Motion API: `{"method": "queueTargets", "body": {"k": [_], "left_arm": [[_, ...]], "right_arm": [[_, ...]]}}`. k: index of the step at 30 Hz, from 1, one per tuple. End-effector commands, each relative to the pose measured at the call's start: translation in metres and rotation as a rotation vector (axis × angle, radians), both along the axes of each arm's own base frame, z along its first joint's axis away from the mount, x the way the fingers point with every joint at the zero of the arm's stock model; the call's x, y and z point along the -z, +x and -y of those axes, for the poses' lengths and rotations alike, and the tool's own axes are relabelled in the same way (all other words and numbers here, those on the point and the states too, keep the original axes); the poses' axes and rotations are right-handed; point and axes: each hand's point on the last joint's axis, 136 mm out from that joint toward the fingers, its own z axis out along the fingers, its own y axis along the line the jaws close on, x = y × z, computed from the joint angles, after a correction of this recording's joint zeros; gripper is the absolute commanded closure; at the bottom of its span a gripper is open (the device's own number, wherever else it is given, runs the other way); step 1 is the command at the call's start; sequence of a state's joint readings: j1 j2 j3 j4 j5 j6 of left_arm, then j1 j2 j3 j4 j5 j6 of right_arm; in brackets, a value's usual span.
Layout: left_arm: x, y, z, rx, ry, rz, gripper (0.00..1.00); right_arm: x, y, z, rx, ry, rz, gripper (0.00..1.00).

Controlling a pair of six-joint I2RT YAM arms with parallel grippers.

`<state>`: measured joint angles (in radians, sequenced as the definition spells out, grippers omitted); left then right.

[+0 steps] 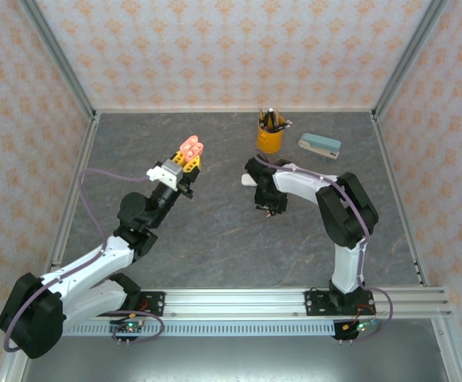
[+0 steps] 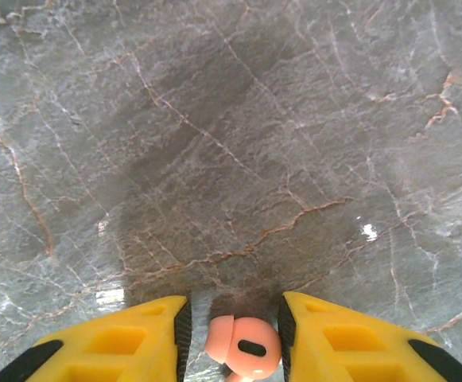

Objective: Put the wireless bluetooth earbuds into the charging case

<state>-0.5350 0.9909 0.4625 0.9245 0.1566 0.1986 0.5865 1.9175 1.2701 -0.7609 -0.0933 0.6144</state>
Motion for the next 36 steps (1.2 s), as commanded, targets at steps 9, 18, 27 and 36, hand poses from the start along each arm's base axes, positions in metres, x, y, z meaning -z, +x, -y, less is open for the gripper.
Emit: {"method": "queueTargets", "body": {"k": [9,18,27,36], "left_arm": [[-0.013,-0.004,0.001,0.011,-0.028,0.037,1.0],[-0.013,-0.004,0.001,0.013,-0.03,0.036,1.0],[-0.015,-0.004,0.0,0.011,-0.032,0.04,1.0],[-0.015,-0.004,0.001,0.015,-0.033,0.039,1.0]], "right_arm": [[0.012,-0.012,0.027,0.006,-0.077,-0.042,0.65],[0.001,-0.015,0.029,0.007,-0.064,-0.018,0.68],[-0.003,-0.015,0.014,-0.082,0.015,-0.012,0.74],[-0.014,-0.017,-0.014,-0.257,0.158,0.008,0.77]]}}
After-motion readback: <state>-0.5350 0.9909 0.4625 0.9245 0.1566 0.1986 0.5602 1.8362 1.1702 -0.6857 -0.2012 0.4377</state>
